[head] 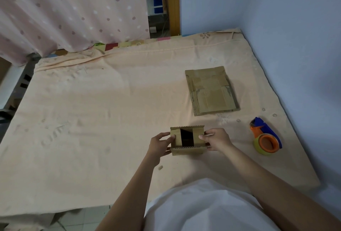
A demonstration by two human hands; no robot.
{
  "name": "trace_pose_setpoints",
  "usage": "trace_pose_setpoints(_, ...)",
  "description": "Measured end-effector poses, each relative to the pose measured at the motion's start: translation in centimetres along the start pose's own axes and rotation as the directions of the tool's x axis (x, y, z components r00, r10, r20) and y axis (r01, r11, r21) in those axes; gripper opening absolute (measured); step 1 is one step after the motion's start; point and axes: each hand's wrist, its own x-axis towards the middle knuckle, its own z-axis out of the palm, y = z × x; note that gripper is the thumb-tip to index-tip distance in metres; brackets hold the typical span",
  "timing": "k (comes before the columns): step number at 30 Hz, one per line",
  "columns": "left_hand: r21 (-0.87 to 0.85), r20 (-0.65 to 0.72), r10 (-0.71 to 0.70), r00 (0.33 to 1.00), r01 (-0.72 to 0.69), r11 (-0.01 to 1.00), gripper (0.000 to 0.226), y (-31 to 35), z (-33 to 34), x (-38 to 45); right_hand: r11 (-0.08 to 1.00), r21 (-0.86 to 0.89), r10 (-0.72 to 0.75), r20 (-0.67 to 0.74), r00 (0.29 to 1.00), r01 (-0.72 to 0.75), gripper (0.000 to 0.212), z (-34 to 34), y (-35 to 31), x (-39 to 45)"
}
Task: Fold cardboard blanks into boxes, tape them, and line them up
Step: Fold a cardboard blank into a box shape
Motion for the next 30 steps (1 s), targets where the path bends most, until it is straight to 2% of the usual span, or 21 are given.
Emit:
trace_pose_setpoints(6, 0.038, 0.007, -0.011, 1.000, 0.010, 0.999, 0.024, 0.5, 0.0, 0.1, 1.000, -0.014, -0.009, -0.010, 1.000, 0.009, 0.040, 0.0, -0.2, -0.3)
trace_pose_setpoints(11, 0.098, -0.043, 0.010, 0.999, -0.005, 0.995, 0.022, 0.4, 0.3, 0.4, 0.999, -0.046, -0.015, -0.021, 1.000, 0.014, 0.039, 0.2, -0.3, -0.5)
trace_pose_setpoints(14, 0.091, -0.048, 0.005, 0.999, -0.001, 0.996, 0.021, 0.3, 0.3, 0.5, 0.997, -0.081, -0.011, 0.016, 1.000, 0.012, 0.035, 0.1, -0.9, -0.9)
trace_pose_setpoints(18, 0.084, -0.058, 0.013, 0.998, -0.008, 0.996, 0.022, 0.1, 0.3, 0.6, 0.994, -0.078, 0.079, 0.096, 0.992, -0.072, 0.071, 0.0, -2.6, -1.6)
trace_pose_setpoints(20, 0.084, -0.057, 0.018, 0.998, -0.013, 0.996, 0.022, 0.1, 0.3, 0.6, 0.991, -0.012, 0.132, 0.119, 0.984, -0.132, 0.074, 0.0, -3.4, -2.0)
trace_pose_setpoints(23, 0.085, -0.053, 0.017, 0.998, -0.012, 0.996, 0.022, 0.2, 0.3, 0.5, 0.988, 0.019, 0.149, 0.119, 0.982, -0.152, 0.065, 0.0, -4.1, -2.0)
trace_pose_setpoints(27, 0.082, -0.055, 0.008, 0.998, -0.004, 0.997, 0.023, 0.3, 0.3, 0.5, 0.991, 0.004, 0.135, 0.117, 0.984, -0.137, 0.037, 0.1, -3.9, -1.5)
trace_pose_setpoints(30, 0.094, -0.014, 0.028, 1.000, -0.027, 0.995, 0.027, 0.2, 0.1, 0.4, 0.992, -0.058, 0.116, 0.127, 0.985, -0.109, 0.032, 0.0, -3.2, -1.5)
